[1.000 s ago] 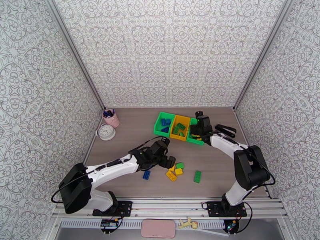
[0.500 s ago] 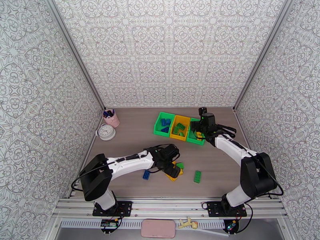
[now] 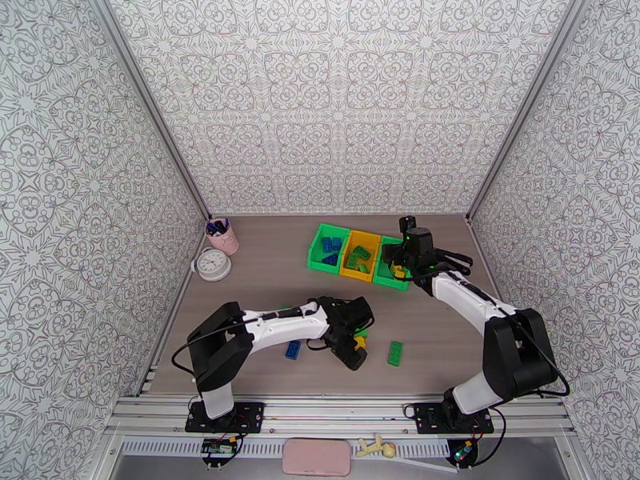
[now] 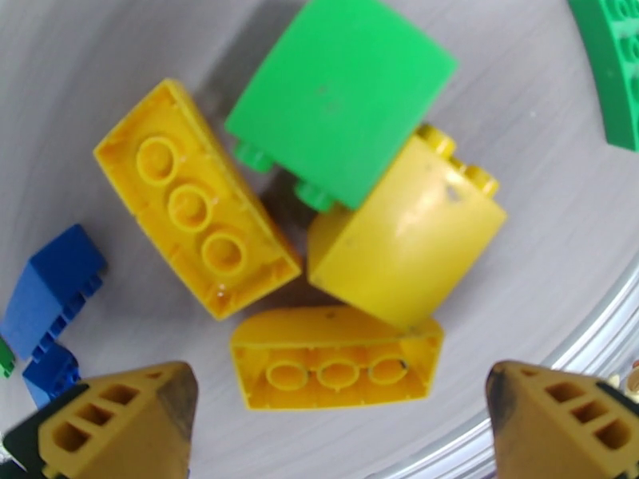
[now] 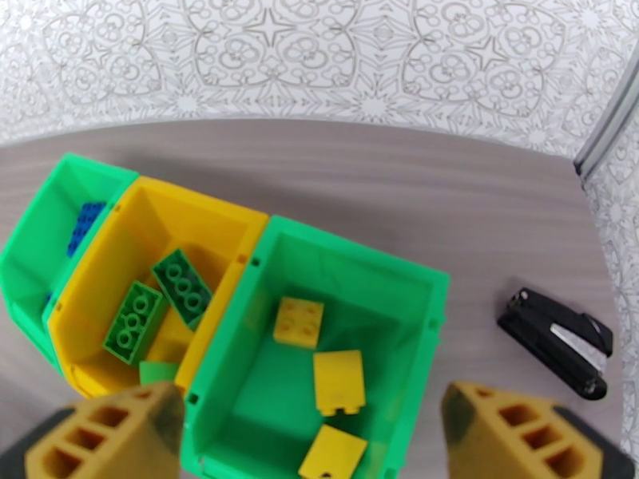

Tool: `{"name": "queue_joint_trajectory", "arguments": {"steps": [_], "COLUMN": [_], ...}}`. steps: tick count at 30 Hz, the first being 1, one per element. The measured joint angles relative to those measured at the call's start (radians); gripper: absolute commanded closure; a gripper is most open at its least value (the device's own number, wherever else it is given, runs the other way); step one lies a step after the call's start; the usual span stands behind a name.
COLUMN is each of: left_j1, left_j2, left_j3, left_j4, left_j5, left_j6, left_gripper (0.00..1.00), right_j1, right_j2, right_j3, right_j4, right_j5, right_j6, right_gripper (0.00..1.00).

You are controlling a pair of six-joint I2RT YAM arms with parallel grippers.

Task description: Sort the legos into containers by color

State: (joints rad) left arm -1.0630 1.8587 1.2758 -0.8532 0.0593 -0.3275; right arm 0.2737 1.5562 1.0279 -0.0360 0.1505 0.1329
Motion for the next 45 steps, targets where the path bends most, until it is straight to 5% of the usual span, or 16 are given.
{"name": "queue_joint_trajectory", "arguments": {"steps": [8,23,45], "left_j1": [0.002,0.007,0.070], "left_j2": [0.095,0.102,-0.133], "left_j3": [0.060,0.064,0.018], "left_j4": [-0.065,-0.082,0.140], "left_j5": [-0.011,-0.030,-0.130], "left_j6": [0.019,0.022,0.047], "left_gripper": [0.04,0.39,0.40], "right_j1": [-0.002,-0.006,-0.039], "right_j2": [-0.013,-0.016,-0.193], "right_j3": [-0.029,-0.038,-0.149], "right_j4": [0.018,0.029,0.020], "right_j5": [-0.006,-0.017,-0.116], "right_j6": [-0.001,0.002,-0.017], "right_gripper": [0.09,0.08,0.00]}}
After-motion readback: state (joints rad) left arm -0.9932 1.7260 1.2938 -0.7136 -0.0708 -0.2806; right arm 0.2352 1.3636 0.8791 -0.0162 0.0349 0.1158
